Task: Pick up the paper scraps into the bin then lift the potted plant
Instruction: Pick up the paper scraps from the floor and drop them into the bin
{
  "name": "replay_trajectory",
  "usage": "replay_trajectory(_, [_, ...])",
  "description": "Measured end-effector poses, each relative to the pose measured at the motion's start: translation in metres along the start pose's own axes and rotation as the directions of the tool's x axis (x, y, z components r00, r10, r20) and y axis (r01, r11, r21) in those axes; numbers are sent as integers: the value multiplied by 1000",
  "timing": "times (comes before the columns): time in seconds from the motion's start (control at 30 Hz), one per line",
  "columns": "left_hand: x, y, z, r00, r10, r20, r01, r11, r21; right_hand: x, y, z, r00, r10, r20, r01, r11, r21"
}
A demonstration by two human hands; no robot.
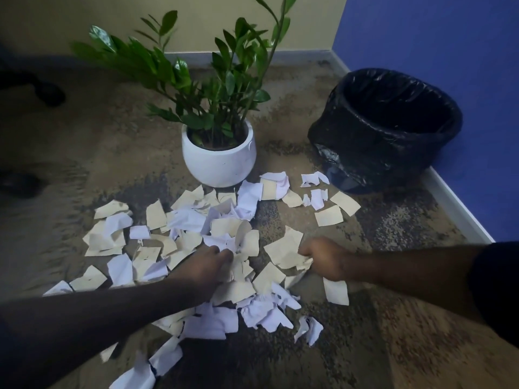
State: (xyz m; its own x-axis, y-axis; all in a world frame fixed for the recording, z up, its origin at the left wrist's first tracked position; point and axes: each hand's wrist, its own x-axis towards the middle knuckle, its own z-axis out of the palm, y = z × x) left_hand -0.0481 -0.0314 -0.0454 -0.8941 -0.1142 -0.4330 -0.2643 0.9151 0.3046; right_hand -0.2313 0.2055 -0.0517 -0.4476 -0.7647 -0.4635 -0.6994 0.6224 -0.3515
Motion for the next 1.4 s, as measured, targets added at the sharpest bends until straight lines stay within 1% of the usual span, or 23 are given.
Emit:
replay_trajectory(0.07, [1,-2,-7,999,-33,-17,31,994,-101,3,1,-18,997,44,-68,-40,998,48])
replay_trajectory(0.13, [4,-5,-15,997,-62,-47,52,980,-193,4,2,-35,989,84,-125,-67,988,139])
replay_trajectory(0.2, [8,-8,-24,994,-74,-82,52,968,-246,3,1,-52,983,96,-159,-61,976,211])
replay_trajectory(0.3, [14,-12,-37,983,-82,-164,38,967,-253,2,-3,-73,978,67,-198,-12,964,265])
replay_trajectory(0.43, [21,-8,-53,960,-122,-253,26,936,-351,3,-15,-106,960,11,-279,68,960,272])
replay_trajectory(0.5, [26,-5,-60,944,-117,-310,3,938,-348,1,-19,-127,959,44,-279,55,940,337])
replay_trajectory(0.57, [30,0,-68,941,-117,-318,-14,925,-381,-2,-20,-149,968,48,-246,59,910,410])
replay_trajectory(0.67, [32,6,-78,941,-157,-300,-18,863,-505,-11,-17,-179,970,-3,-244,105,909,404])
replay_trajectory(0.73, [32,12,-84,916,-191,-353,-37,836,-548,-16,-12,-197,964,-12,-264,123,904,410])
replay_trajectory(0.77, [33,14,-86,903,-211,-375,-46,819,-572,-19,-8,-206,955,1,-298,134,893,430])
replay_trajectory(0.83, [35,19,-94,893,-250,-373,-50,770,-636,-23,1,-224,915,44,-401,171,858,484])
replay_trajectory(0.87, [37,21,-98,891,-262,-371,-54,750,-659,-24,7,-232,883,72,-464,204,831,518])
replay_trajectory(0.93, [41,26,-105,884,-267,-385,-70,737,-672,-25,18,-247,802,153,-578,280,758,589])
replay_trajectory(1.0, [45,33,-111,871,-266,-413,-106,719,-687,-23,29,-258,722,277,-634,300,700,648])
replay_trajectory(1.13, [58,49,-119,835,-272,-478,-151,722,-675,-16,58,-267,573,510,-641,209,666,716])
replay_trajectory(1.2, [65,60,-122,833,-259,-489,-173,718,-674,-15,70,-271,541,604,-585,157,611,776])
replay_trajectory(1.27, [71,74,-126,833,-273,-481,-181,687,-704,-17,80,-271,523,670,-527,125,552,825])
replay_trajectory(1.37, [80,101,-132,847,-275,-454,-196,633,-749,-19,92,-271,438,719,-539,103,555,825])
replay_trajectory(1.4, [83,110,-136,846,-276,-456,-213,608,-765,-19,96,-272,425,721,-548,106,561,821])
